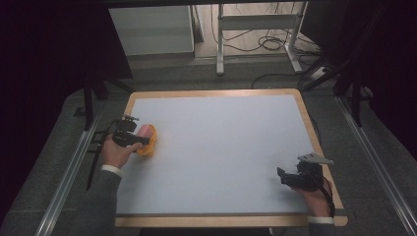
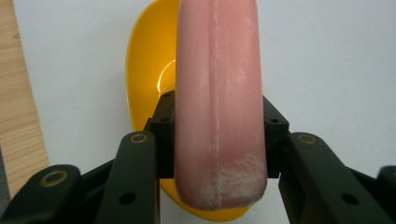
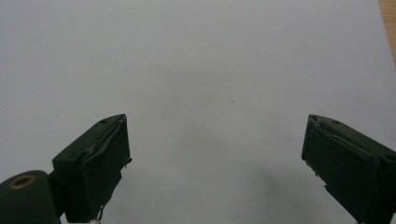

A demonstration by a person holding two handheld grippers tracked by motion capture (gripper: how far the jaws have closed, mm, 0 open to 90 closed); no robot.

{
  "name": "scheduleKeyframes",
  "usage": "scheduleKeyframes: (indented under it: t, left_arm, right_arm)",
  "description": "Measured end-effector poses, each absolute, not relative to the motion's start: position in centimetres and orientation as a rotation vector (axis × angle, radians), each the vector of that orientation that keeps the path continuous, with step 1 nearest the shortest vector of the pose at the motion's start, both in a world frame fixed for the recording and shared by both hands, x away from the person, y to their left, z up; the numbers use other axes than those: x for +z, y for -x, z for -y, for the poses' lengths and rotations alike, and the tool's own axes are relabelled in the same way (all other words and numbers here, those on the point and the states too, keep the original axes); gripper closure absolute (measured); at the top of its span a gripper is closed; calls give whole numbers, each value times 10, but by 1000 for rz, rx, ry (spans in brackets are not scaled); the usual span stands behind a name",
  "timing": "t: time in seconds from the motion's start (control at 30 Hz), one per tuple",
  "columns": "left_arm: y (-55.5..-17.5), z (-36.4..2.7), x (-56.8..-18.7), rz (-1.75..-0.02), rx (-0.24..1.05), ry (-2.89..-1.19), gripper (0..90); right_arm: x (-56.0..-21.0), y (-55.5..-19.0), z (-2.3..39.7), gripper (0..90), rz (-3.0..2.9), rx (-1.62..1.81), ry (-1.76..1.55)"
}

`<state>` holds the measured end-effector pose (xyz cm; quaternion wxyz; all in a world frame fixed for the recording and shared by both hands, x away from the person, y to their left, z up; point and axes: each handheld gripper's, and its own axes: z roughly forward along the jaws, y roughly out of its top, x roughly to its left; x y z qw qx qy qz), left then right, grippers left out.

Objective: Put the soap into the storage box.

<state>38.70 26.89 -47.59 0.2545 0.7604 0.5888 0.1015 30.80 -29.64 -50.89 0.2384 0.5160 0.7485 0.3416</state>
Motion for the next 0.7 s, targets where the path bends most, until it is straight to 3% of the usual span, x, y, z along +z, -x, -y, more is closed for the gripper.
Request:
scheduleKeyframes:
  t: [0.4, 0.6, 0.7]
  left_arm:
    - [-388, -269, -484, -1616, 269, -2062, 584]
    - [-382, -272, -470, -1594, 321, -2006, 404]
    - [-377, -274, -463, -1569, 334, -1970, 356]
  right_arm:
    - [-509, -308, 296, 74, -2050, 938, -1412]
    - [-509, -308, 296, 74, -2047, 937, -1413]
    - [-508, -308, 296, 74, -2045, 940, -1411]
